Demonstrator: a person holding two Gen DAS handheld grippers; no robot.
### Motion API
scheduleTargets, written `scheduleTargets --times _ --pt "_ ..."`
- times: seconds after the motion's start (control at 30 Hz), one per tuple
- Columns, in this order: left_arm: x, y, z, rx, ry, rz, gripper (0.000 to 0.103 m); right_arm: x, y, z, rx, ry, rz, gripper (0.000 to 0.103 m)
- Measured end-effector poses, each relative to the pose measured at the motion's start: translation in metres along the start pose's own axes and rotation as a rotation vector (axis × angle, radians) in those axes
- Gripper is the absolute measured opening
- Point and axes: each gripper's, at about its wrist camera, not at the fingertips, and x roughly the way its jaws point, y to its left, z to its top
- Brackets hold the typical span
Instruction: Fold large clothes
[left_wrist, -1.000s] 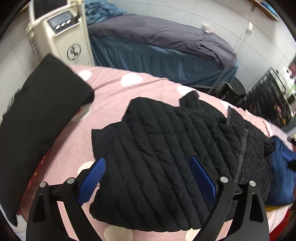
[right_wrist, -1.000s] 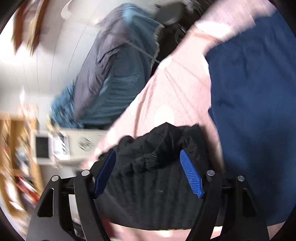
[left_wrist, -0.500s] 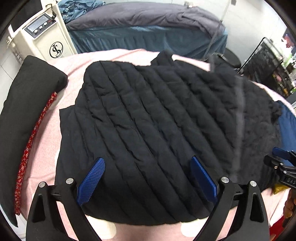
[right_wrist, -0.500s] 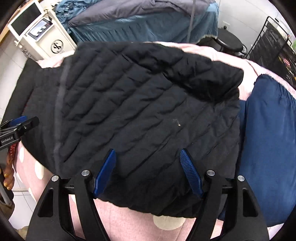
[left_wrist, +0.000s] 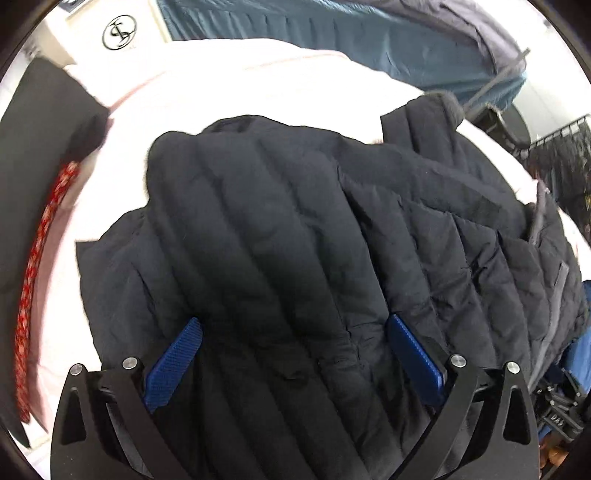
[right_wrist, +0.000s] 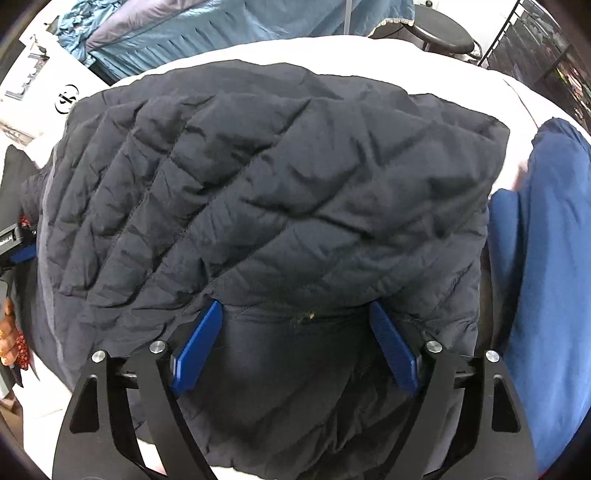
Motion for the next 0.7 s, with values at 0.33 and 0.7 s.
scheduleTargets --times 0.33,0.7 --pt "0.017 0.003 0.006 0.005 0.012 -0.025 0.099 0.023 -0.010 0.018 0.035 0.035 0.034 0.089" --pt "-0.032 0.015 -0.033 0.041 -0.135 -0.023 0.097 -0.007 -0.002 -0.004 0.005 -0.071 0.066 0.096"
